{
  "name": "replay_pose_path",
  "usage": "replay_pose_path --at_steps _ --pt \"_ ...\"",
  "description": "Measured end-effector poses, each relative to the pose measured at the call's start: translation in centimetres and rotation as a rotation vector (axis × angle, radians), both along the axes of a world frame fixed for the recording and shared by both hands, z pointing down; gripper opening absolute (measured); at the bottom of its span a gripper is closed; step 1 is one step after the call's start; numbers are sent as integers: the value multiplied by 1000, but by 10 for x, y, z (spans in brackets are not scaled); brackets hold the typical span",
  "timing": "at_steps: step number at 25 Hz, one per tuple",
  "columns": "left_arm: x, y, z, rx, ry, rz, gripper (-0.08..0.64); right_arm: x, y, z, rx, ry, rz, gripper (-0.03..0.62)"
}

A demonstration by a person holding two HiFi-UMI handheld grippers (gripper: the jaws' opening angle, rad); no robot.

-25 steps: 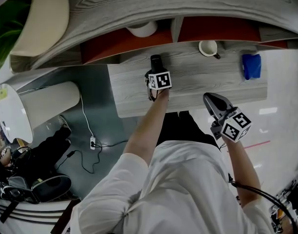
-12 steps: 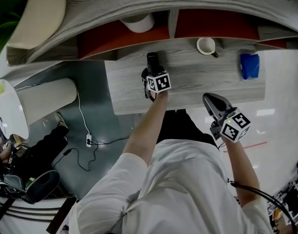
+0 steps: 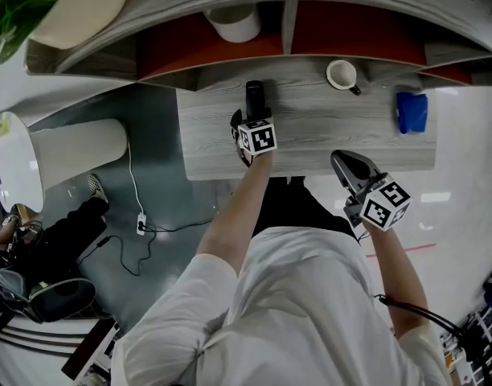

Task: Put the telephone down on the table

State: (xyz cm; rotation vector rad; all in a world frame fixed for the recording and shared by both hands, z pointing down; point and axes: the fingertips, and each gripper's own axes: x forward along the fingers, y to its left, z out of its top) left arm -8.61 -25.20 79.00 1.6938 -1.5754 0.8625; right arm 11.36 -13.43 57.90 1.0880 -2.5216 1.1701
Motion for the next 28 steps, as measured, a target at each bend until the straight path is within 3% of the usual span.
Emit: replay_pose_path --at_steps 5,11,14,20,22,28 --pt "-5 20 -21 42 26 13 348 6 7 -9 30 -5 -26 18" --pt "-18 51 -94 178 88 -14 332 17 17 -20 60 30 -48 18" --pt "-23 71 -133 235 112 -16 192 25 21 -31 82 47 -36 18" --pt "-41 104 -195 344 148 -18 42 22 32 -55 139 54 -24 17" --pt "-46 115 -212 370 164 -8 11 18 36 -65 151 43 -12 17" --pt "-60 142 -263 441 234 65 8 0 53 -94 188 14 53 17"
